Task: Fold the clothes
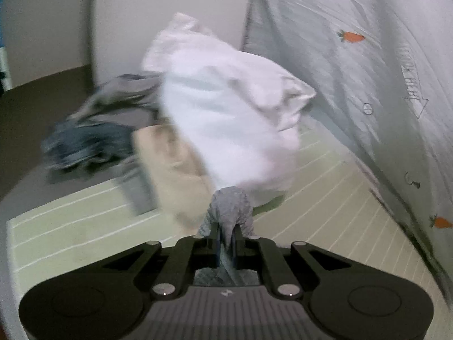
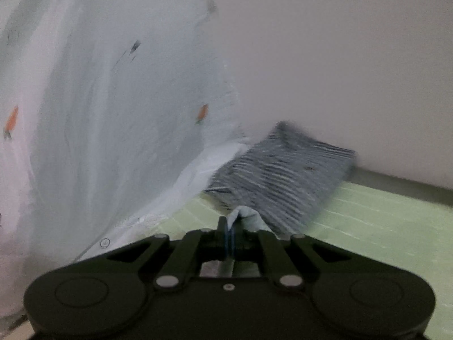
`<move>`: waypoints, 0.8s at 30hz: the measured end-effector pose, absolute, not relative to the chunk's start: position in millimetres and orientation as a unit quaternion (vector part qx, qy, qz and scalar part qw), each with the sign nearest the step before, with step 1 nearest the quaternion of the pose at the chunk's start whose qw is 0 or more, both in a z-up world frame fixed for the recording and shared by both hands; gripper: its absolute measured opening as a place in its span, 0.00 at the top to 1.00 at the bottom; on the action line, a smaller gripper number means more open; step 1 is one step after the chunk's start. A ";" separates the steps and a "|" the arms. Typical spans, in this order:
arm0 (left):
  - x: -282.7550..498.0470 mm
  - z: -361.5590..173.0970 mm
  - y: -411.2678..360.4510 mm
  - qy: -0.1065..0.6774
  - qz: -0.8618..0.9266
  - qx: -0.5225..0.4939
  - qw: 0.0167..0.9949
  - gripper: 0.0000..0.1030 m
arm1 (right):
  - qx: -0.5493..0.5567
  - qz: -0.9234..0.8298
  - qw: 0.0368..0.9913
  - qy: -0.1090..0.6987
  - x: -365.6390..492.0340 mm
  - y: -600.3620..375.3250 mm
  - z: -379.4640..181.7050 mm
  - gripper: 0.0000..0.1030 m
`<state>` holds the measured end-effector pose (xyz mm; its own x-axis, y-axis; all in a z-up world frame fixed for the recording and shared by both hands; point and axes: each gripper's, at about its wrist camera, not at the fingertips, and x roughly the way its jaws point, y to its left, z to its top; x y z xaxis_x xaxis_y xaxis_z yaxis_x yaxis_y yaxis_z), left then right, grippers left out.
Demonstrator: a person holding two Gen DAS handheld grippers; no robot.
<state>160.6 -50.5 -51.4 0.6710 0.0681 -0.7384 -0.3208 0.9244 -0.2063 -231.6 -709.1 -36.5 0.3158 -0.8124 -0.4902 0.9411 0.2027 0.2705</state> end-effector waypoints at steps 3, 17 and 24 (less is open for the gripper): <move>196.3 -62.6 -80.2 0.385 0.098 -0.157 0.904 0.83 | 0.270 -0.539 0.781 0.164 -176.5 -753.4 -56.5 0.96; 166.4 -116.8 -145.9 0.495 0.038 -0.049 0.866 0.31 | 0.221 -0.539 0.757 0.296 -182.2 -695.8 -128.2 0.25; 121.9 -127.8 -158.2 0.530 -0.008 -0.023 0.848 0.30 | 0.331 -0.556 0.711 0.275 -241.2 -668.6 -157.6 0.25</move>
<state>121.9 -158.2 -127.8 0.4376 -0.0383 -0.8984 -0.0109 0.9988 -0.0478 -241.2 -668.6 -157.6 0.2305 -0.6085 -0.7593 0.9728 0.1618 0.1656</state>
